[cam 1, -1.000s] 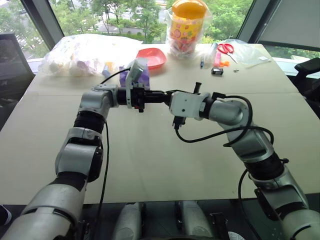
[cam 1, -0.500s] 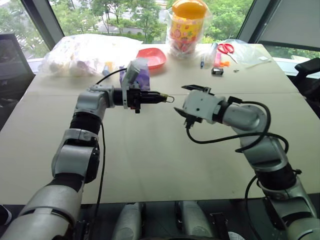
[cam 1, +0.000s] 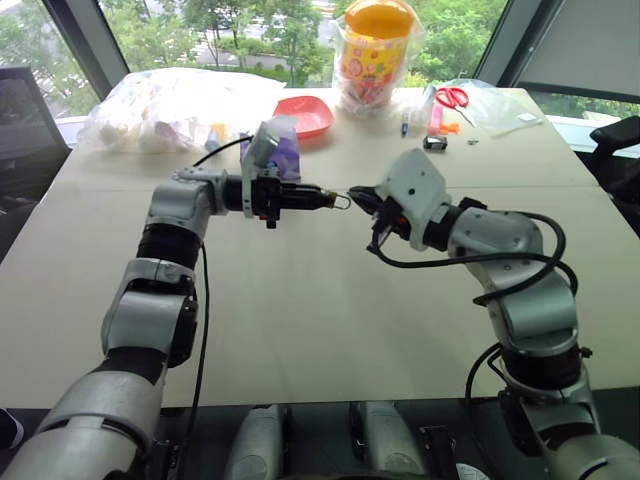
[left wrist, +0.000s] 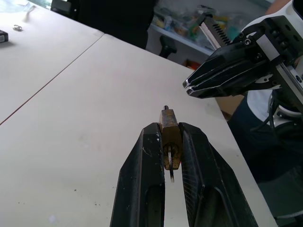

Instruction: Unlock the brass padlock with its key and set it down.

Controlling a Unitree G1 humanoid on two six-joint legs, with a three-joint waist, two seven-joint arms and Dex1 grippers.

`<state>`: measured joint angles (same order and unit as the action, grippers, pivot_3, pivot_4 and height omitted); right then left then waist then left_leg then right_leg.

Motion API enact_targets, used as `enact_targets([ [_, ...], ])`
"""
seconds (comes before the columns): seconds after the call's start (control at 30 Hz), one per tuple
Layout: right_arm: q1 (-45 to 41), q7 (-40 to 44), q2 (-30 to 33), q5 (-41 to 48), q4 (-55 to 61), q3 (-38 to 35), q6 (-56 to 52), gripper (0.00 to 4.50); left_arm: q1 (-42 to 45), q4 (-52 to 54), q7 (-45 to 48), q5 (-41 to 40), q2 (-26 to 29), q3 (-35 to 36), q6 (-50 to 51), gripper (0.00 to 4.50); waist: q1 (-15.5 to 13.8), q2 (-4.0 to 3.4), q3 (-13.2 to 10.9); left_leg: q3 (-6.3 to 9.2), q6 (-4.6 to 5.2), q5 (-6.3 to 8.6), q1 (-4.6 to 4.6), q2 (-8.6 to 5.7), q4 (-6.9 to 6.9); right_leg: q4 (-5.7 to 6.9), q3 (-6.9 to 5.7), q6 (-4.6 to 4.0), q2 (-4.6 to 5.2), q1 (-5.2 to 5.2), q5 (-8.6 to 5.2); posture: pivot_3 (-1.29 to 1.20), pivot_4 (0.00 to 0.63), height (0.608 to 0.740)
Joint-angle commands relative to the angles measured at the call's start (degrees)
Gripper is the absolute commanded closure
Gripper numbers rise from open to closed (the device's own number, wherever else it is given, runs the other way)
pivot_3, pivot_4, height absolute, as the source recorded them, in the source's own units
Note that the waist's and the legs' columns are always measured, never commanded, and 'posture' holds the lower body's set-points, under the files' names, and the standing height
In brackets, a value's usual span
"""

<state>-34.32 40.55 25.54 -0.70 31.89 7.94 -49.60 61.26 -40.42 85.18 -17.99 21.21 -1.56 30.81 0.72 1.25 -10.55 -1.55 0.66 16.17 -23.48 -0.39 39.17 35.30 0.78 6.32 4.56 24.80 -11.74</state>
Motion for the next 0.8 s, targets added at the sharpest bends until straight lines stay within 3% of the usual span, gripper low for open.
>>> enact_targets([
  [0.03,-1.05,-0.86,0.94,1.05,-0.09,0.45,1.58,4.48,-0.31,4.55,1.29,-2.06,0.73,-0.14,1.77,4.5,0.03,0.0,0.0,0.0,0.0,0.0,0.0,0.0,0.0,0.0,0.0,0.0,0.0,0.0,0.0,0.0,0.15,0.74],
  [0.37,-0.5,-0.97,2.77,2.39,-4.01,2.02,5.22,4.48,-2.08,11.17,1.62,-5.62,1.83,0.64,6.94,4.5,0.06,0.0,0.0,0.0,0.0,0.0,0.0,0.02,0.0,0.01,0.0,0.0,-0.01,0.0,0.0,0.0,0.15,0.74],
  [0.67,1.48,1.24,4.04,6.95,-0.16,2.16,4.54,4.48,0.6,5.79,-2.87,-5.3,-0.21,1.46,3.2,4.5,-0.01,0.0,0.0,0.0,0.0,0.0,0.0,0.01,0.0,0.01,0.0,0.0,-0.01,0.0,0.0,0.0,0.15,0.74],
  [0.8,6.55,2.11,9.47,7.63,3.48,1.2,0.29,4.48,1.65,1.42,-5.51,-4.83,-1.66,1.75,1.2,4.5,-0.21,0.0,0.0,0.02,0.0,0.0,0.0,0.01,0.0,-0.01,0.0,0.0,0.0,-0.01,0.0,0.0,0.15,0.74],
])
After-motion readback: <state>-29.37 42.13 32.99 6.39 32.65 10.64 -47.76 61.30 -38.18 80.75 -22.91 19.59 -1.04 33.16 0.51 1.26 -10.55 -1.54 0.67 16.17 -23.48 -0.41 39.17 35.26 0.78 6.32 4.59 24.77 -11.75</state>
